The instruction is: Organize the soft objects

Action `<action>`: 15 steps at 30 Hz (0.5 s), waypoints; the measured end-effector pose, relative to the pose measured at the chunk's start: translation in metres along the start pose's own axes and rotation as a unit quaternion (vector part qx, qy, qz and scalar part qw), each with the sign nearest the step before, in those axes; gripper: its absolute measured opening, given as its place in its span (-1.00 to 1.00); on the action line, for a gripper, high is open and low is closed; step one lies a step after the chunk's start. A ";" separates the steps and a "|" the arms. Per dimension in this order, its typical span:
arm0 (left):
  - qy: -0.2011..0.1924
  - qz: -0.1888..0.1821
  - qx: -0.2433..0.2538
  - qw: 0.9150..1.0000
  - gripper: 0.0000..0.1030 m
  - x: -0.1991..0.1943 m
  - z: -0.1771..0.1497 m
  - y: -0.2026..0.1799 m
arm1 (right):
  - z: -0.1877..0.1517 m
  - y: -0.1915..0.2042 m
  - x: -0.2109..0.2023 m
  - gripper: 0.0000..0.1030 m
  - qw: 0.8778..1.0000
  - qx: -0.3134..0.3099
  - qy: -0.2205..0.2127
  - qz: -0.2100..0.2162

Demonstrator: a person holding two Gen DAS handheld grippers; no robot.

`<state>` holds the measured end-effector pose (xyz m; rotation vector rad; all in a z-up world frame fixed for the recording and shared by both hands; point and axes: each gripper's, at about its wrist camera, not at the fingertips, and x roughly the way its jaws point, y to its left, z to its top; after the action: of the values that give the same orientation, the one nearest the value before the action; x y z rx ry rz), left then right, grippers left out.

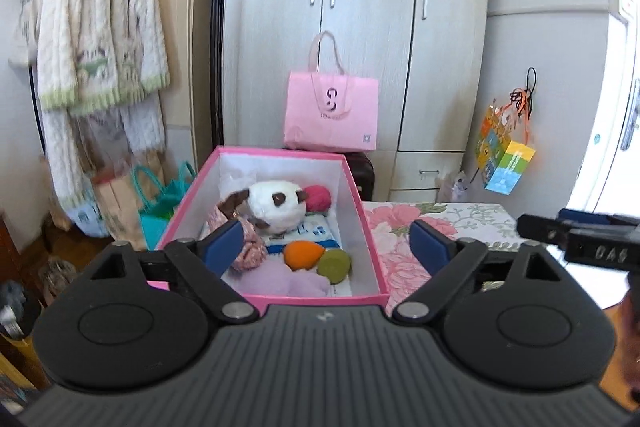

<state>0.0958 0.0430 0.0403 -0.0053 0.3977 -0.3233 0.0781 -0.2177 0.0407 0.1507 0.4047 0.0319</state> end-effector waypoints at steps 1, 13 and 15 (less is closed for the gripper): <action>0.002 0.002 0.003 1.000 0.79 0.000 -0.001 -0.002 | 0.000 0.000 -0.004 0.63 1.000 -0.001 0.003 -0.008; 0.026 0.041 0.067 0.997 1.00 -0.015 0.012 -0.025 | 0.001 0.005 -0.039 0.72 0.999 -0.003 0.008 -0.044; 0.035 0.044 0.071 0.996 1.00 -0.020 0.016 -0.028 | 0.002 0.005 -0.042 0.99 0.998 0.000 0.014 -0.053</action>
<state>0.0756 0.0222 0.0647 0.1624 0.4425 -0.2643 0.0404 -0.2153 0.0600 0.1281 0.4408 -0.0702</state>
